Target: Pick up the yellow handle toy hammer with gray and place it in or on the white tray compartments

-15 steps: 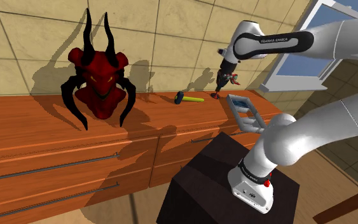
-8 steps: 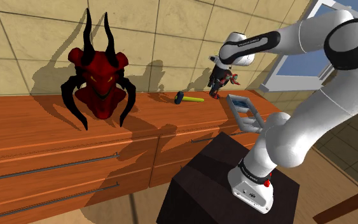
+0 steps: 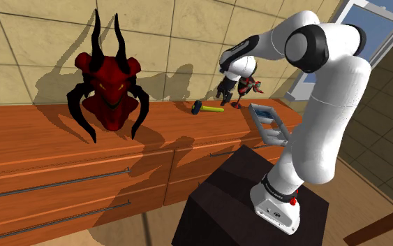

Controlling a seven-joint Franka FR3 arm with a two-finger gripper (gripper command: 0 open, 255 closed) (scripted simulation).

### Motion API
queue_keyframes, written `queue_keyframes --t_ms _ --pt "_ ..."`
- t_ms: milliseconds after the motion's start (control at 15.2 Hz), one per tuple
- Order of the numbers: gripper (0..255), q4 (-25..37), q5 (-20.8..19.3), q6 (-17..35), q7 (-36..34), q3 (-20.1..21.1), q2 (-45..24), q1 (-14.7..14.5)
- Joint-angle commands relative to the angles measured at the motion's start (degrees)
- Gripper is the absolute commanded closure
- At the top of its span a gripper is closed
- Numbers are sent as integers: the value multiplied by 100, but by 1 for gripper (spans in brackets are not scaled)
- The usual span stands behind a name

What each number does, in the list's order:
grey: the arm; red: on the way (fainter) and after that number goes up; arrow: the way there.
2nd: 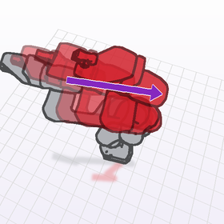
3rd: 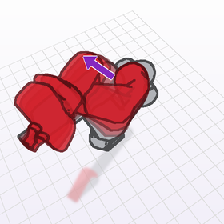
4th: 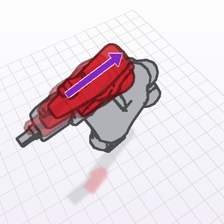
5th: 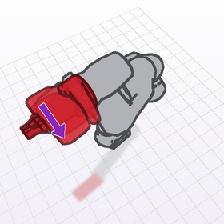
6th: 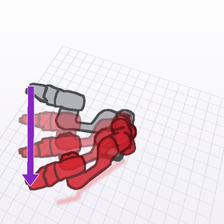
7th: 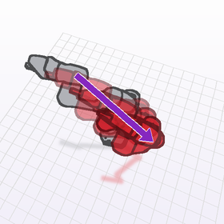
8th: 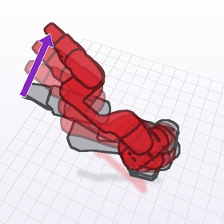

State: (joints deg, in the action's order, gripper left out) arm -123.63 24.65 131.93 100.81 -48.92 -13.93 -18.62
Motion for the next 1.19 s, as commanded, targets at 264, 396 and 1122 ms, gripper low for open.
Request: queue_keyframes --t_ms 264,396,1122 --pt "0 1064 1123 -231 1501 862 -1327 876" --pt "0 1059 1229 -141 1563 938 -1435 917" --pt "0 1071 1524 99 1734 1155 -1745 1034"
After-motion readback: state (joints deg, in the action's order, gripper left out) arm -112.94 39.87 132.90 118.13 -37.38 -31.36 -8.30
